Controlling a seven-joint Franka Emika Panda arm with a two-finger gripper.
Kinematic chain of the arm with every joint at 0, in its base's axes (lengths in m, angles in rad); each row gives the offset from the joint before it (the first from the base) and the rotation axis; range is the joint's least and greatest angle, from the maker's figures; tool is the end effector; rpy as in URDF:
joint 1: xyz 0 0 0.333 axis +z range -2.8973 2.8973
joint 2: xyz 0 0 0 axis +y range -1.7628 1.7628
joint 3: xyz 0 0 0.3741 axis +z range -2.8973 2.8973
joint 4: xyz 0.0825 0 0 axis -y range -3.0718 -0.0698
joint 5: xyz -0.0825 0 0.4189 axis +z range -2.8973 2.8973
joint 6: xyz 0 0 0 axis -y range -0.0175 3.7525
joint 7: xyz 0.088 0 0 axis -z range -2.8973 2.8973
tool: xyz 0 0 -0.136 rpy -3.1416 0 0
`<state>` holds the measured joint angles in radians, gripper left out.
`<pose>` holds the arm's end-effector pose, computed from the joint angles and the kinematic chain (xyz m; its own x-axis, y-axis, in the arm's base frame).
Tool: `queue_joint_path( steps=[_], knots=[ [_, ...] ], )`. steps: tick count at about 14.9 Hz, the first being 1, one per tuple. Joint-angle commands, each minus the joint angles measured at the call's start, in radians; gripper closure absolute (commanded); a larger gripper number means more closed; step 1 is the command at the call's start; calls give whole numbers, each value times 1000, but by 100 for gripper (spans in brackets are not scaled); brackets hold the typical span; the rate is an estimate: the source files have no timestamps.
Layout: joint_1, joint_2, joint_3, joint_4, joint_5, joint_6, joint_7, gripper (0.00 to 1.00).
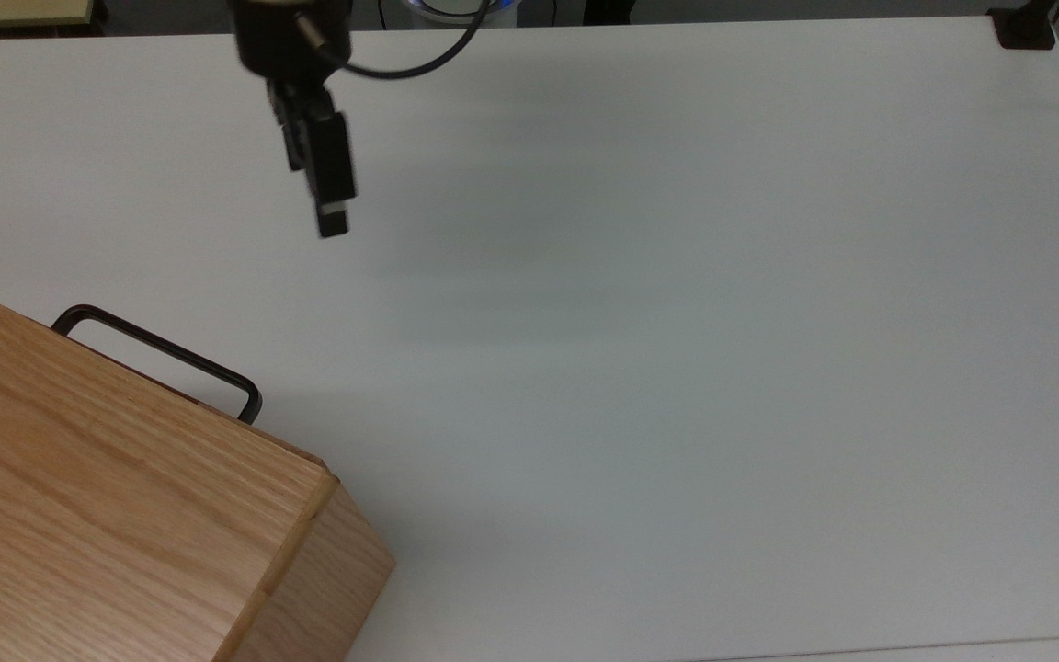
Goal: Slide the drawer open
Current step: 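Move the gripper toward the black handle of the upper drawer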
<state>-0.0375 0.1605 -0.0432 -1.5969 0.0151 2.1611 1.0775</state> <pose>0.7004 -0.0534 0.6021 0.3609 -0.9153 0.1791 -0.8461 -0.4020 -0.3498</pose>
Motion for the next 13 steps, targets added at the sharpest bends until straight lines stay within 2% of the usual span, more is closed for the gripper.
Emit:
queue_joint_path(
  steps=[1,2,4,5,9,13],
  knots=[
    [-31,56,-59,61,167,83,51,7],
    [-33,63,-69,64,192,97,56,10],
    [-38,79,-87,81,250,123,82,10],
    [-41,102,-95,92,273,132,96,18],
    [-50,184,-95,175,278,192,191,18],
    [-61,220,-95,196,276,229,234,21]
  ],
)
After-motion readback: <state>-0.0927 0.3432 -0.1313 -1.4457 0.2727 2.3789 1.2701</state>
